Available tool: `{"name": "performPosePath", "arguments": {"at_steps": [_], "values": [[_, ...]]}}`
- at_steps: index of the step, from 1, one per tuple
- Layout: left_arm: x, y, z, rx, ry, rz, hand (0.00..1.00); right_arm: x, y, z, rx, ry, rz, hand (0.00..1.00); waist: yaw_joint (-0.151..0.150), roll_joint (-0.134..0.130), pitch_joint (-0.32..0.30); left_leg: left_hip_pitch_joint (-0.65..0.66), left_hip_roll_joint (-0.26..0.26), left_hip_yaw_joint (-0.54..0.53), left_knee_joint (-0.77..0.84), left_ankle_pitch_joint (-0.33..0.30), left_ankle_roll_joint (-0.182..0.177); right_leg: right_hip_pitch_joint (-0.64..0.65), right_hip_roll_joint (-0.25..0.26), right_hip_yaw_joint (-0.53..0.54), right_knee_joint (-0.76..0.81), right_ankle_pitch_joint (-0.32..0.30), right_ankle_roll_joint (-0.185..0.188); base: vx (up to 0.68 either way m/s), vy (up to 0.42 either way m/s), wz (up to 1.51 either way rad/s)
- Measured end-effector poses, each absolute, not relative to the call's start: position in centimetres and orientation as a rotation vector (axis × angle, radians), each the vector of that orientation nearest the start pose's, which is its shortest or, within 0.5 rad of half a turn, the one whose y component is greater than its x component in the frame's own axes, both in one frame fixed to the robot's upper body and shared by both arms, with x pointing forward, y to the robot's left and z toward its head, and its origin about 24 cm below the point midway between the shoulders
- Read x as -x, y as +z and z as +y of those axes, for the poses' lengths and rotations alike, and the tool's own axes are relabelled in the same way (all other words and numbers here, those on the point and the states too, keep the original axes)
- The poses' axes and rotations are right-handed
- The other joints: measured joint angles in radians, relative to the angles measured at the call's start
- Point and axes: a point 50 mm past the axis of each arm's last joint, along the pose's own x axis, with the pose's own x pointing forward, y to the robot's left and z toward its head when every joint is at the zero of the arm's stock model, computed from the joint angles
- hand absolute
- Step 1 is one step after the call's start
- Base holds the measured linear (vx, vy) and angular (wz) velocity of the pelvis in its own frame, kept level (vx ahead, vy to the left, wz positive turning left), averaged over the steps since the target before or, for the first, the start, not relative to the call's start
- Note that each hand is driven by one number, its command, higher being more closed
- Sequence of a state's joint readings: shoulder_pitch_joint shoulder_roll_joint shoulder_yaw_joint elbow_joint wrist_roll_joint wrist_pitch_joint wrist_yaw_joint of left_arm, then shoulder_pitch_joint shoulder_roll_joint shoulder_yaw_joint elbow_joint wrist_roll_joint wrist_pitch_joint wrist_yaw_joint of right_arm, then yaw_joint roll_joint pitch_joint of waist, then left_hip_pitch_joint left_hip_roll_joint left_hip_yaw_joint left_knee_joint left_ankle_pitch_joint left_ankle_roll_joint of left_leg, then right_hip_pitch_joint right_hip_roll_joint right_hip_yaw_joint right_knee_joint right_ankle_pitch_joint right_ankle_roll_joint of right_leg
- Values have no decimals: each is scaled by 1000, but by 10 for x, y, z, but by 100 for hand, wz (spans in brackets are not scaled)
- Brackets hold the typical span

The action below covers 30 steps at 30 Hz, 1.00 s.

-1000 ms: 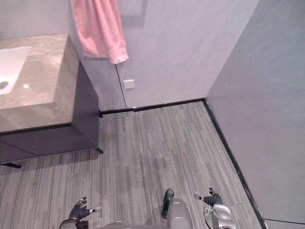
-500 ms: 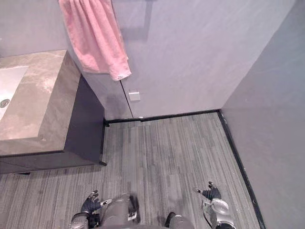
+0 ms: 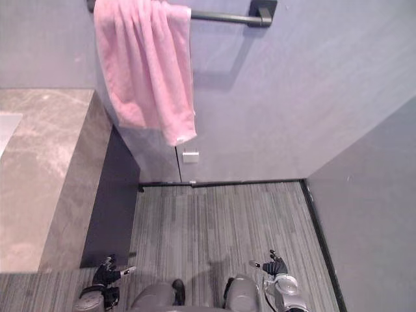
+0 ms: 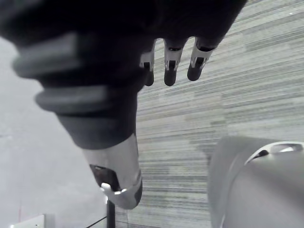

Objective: Organize washtable

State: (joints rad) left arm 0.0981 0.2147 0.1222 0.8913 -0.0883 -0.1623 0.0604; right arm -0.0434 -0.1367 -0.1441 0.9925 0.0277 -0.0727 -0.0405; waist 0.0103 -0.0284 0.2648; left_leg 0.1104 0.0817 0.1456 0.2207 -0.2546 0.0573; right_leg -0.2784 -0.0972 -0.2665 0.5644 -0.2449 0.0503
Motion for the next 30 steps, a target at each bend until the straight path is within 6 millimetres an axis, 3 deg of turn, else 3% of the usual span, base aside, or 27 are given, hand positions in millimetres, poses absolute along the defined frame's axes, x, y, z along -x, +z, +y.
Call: {"name": "performPosePath", "arguments": {"at_steps": [2,3,4,5,7,8,11,13,15,17,18,19,25,30], "values": [[-134,-123,254,-113,321,784,0,-155,-134,-222,55,-241,873,0,0,-11,-6,36,7,-16,-7,-10,-43,-14,46,37,-277,130,-14,460,-172,57],[-133,-124,254,-114,318,787,0,-143,-138,-224,57,-251,903,0,-1,-41,-17,70,-8,-40,-12,-38,-90,0,45,73,-431,296,-6,508,-251,69],[-134,-128,243,-82,312,802,0,-136,-139,-232,71,-268,924,0,4,-19,-19,111,11,-78,-17,-66,-124,8,59,79,-385,398,-72,500,-243,54],[-132,-130,239,-73,304,806,0,-139,-138,-233,72,-270,920,0,7,-5,-25,105,27,-86,-15,-56,-137,-1,66,87,-364,386,-83,413,-206,51],[-135,-132,228,-40,280,804,0,-144,-134,-238,60,-296,887,0,-4,23,-30,88,56,-124,23,-14,-175,-2,67,54,-298,279,-89,434,-216,52],[-137,-132,226,-34,275,801,0,-144,-133,-239,57,-301,885,0,-6,26,-31,76,63,-134,50,-8,-186,7,67,40,-290,262,-91,374,-211,60],[-141,-131,217,-18,260,789,0,-142,-132,-236,52,-301,871,0,10,31,-30,-57,126,-128,421,45,-272,125,92,8,-336,211,-109,269,-170,35],[-137,-133,215,-12,261,800,0,-151,-127,-233,42,-298,822,0,12,31,-32,-136,175,-58,530,3,-207,202,111,4,-392,208,-114,214,-90,-2],[-137,-134,213,-6,259,800,0,-158,-123,-232,20,-305,786,0,16,29,-41,-202,170,-19,413,-29,-159,233,111,16,-430,213,-108,205,-16,-15],[-137,-134,213,-4,260,801,0,-158,-123,-231,11,-311,791,0,35,34,-44,-213,139,-60,221,-20,-157,239,109,47,-439,219,-96,158,98,-44],[-136,-134,212,-3,260,804,0,-156,-125,-232,10,-315,800,0,35,42,-50,-211,121,-97,112,61,-171,243,113,62,-446,221,-81,200,166,-52],[-130,-136,216,-10,271,823,0,-150,-129,-227,-3,-314,823,0,42,24,-66,-172,90,-88,60,79,-163,253,93,90,-469,228,-54,187,148,-26],[-122,-140,221,-26,276,856,0,-136,-135,-226,-3,-319,867,0,34,12,-91,-112,39,-38,0,83,-155,296,59,137,-544,254,-13,122,117,-20],[-118,-141,223,-30,280,870,0,-121,-144,-225,2,-319,939,0,29,14,-98,-63,28,-33,-54,92,-141,325,61,148,-570,257,-13,39,16,-9]]}}
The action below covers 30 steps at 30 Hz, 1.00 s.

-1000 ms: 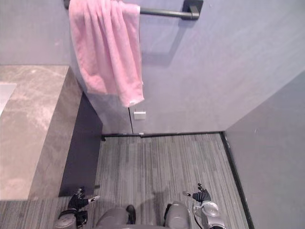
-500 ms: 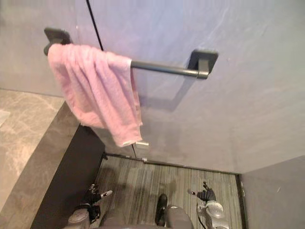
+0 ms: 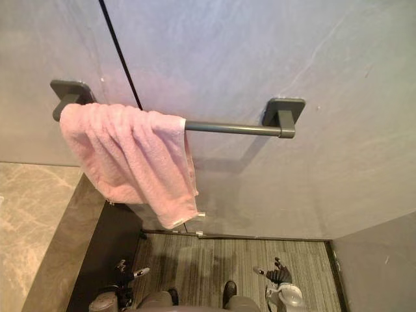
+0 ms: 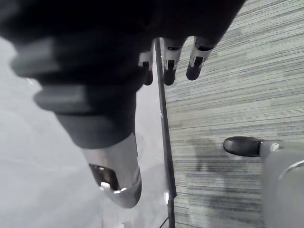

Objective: Organize washtable

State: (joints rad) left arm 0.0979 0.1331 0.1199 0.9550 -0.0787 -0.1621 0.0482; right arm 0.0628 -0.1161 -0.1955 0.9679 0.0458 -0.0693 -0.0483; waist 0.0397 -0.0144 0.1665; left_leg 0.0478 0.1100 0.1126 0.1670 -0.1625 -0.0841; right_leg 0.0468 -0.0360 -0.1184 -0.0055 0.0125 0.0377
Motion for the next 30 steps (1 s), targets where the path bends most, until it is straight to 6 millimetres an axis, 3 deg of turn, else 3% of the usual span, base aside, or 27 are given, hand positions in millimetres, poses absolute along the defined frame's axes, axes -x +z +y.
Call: {"name": "performPosePath", "arguments": {"at_steps": [7,14,16,23,30], "values": [[-123,-136,226,-36,304,833,0,-116,-144,-233,27,-325,949,0,-4,5,-22,17,-12,-6,-49,20,12,5,-4,2,-28,21,0,-12,4,0],[-153,-87,238,-51,322,528,0,-122,-141,-234,54,-301,928,0,-19,0,-28,17,-31,-52,-67,43,21,21,-21,-38,-34,26,4,-45,5,18],[-164,-59,240,-55,321,383,0,-123,-139,-238,66,-304,924,0,-18,2,-31,18,-40,-74,-84,54,25,21,-27,-52,-34,26,5,-41,2,21],[-175,-17,242,-33,324,167,0,-125,-138,-241,105,-283,921,0,3,7,-49,19,-44,-91,-91,60,26,28,-30,-69,-34,26,6,-9,2,7],[-184,16,238,-45,298,-1,0,-136,-132,-240,129,-260,880,0,1,7,-50,24,-46,-101,-87,60,27,39,-32,-76,-35,25,6,-6,1,3]]}}
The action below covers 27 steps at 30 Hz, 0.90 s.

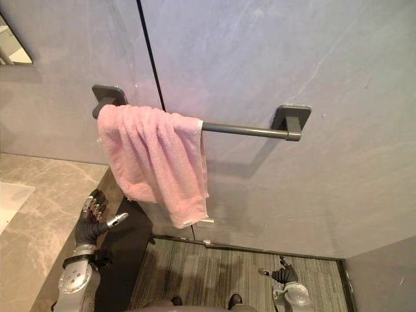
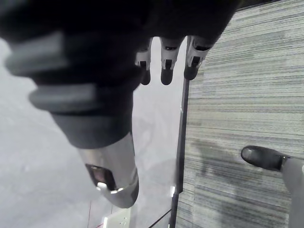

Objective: Organize washtable

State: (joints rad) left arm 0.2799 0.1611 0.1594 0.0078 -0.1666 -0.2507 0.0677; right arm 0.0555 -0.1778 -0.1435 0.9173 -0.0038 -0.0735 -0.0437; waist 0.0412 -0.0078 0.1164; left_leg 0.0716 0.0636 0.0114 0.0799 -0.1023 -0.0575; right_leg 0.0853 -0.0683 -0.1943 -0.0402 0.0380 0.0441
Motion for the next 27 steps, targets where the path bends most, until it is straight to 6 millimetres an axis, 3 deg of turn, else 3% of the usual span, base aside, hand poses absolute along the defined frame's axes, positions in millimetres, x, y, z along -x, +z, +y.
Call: {"name": "performPosePath", "arguments": {"at_steps": [6,13,24,25,27], "values": [[-193,39,240,-81,270,-106,0,-136,-132,-241,140,-251,882,0,-2,-1,-5,1,-1,-9,2,2,1,1,-1,-6,0,0,0,-26,-1,2],[-204,50,244,-130,232,-146,0,-137,-131,-243,172,-221,883,0,-15,0,-15,7,-1,-3,-4,2,1,1,0,2,-6,2,-1,-3,1,-1],[-227,50,239,-186,152,-133,0,-141,-130,-242,168,-200,875,0,-32,1,-27,28,-3,31,-27,3,2,18,4,37,-52,30,-2,-2,8,-10],[-227,49,239,-188,149,-128,100,-141,-130,-242,168,-200,874,0,-33,1,-27,32,-3,33,-31,4,3,17,3,39,-52,30,-2,-24,4,-7],[-229,45,239,-195,149,-114,100,-141,-130,-242,169,-197,874,0,-36,1,-27,33,-4,36,-34,4,3,17,3,42,-53,30,-1,-26,8,-6]]}}
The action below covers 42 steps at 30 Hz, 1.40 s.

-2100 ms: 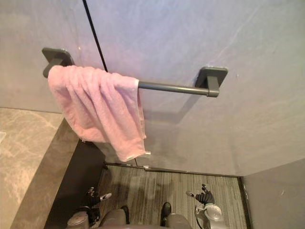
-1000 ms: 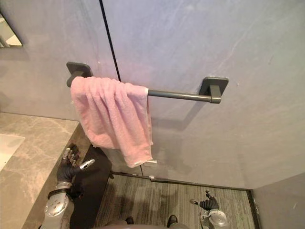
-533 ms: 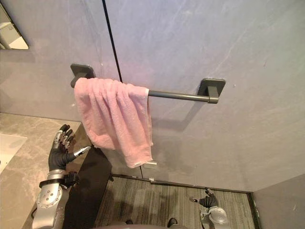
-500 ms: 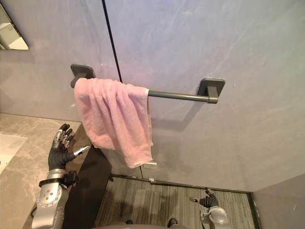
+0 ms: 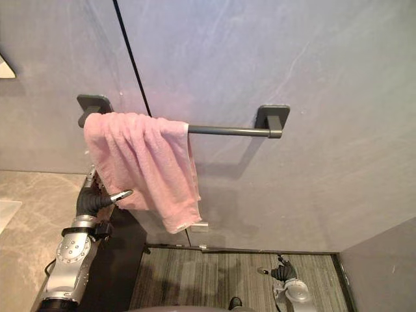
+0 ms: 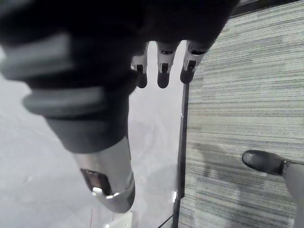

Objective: Organize washtable

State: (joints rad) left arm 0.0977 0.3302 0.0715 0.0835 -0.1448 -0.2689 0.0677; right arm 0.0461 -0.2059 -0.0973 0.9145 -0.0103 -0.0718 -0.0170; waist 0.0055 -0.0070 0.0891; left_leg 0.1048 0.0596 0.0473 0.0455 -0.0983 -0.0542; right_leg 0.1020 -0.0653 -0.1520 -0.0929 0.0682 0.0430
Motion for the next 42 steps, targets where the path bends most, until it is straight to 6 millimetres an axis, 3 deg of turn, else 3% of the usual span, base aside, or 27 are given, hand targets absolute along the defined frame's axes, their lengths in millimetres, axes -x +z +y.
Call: {"name": "performPosePath", "arguments": {"at_steps": [6,13,19,23,28,42], "values": [[-231,37,242,-197,157,-70,100,-154,-122,-235,187,-153,818,0,-15,-1,0,8,-3,11,-11,1,1,0,-1,12,-5,2,3,-10,7,-5],[-236,42,241,-198,152,-91,100,-164,-116,-230,199,-127,769,0,-21,-3,0,16,-4,21,-20,1,1,-1,-2,23,-6,2,3,-17,3,-5],[-236,42,240,-198,151,-91,100,-188,-94,-213,217,-30,625,0,-22,-5,0,30,-5,35,-31,1,2,-1,-2,37,-6,4,6,-30,0,-7],[-236,43,240,-198,150,-95,100,-210,-64,-194,251,109,451,0,-21,-16,0,30,-5,36,-32,1,2,-1,-2,39,-6,4,6,-26,-4,-1],[-237,41,230,-198,105,-97,100,-229,-12,-165,250,330,183,0,-15,-21,-1,31,-5,39,-30,1,2,-1,-2,45,-6,5,7,-34,-7,-2],[-237,40,212,-186,36,-109,100,-249,58,-110,47,636,-111,0,10,-21,-1,29,9,56,-27,-2,3,-4,12,70,-6,7,4,-42,-19,-4]]}}
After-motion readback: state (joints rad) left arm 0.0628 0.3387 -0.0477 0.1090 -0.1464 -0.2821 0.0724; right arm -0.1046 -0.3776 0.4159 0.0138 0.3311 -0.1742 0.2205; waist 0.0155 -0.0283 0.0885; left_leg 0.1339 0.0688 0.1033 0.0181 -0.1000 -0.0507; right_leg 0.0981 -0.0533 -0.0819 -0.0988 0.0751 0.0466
